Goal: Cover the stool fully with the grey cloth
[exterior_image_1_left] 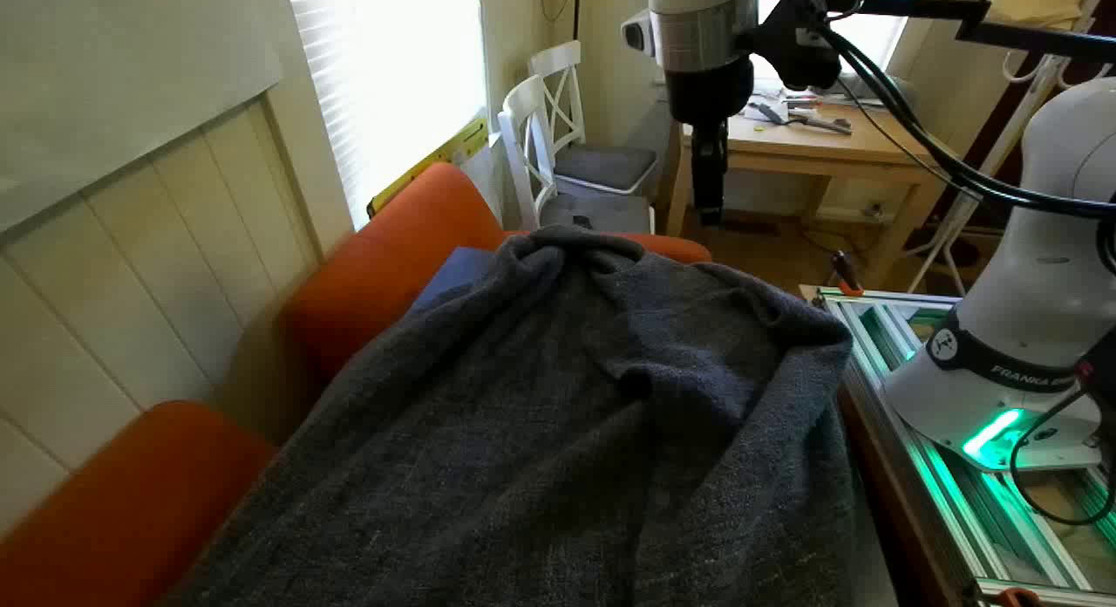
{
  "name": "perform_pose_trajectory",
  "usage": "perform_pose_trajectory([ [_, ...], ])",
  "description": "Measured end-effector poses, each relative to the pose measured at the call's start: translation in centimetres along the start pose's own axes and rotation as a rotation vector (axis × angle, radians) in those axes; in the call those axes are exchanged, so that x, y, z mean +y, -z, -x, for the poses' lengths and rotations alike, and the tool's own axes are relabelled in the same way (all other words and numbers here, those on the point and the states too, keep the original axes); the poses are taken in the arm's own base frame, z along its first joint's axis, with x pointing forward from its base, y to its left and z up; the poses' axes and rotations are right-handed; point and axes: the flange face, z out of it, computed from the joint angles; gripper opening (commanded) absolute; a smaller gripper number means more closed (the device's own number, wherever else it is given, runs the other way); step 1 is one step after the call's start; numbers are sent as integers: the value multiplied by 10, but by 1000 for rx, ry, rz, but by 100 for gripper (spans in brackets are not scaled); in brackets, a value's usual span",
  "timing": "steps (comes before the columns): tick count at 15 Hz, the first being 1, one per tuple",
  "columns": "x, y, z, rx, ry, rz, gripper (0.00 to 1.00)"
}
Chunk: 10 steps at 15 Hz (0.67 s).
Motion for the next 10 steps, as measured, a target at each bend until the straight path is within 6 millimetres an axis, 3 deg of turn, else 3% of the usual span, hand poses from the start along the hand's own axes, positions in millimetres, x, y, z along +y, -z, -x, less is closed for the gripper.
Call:
perform_pose_trajectory([
  [7, 0, 0, 0, 0, 0, -1, 100],
  [10, -21, 0, 0, 13, 104, -93, 100],
])
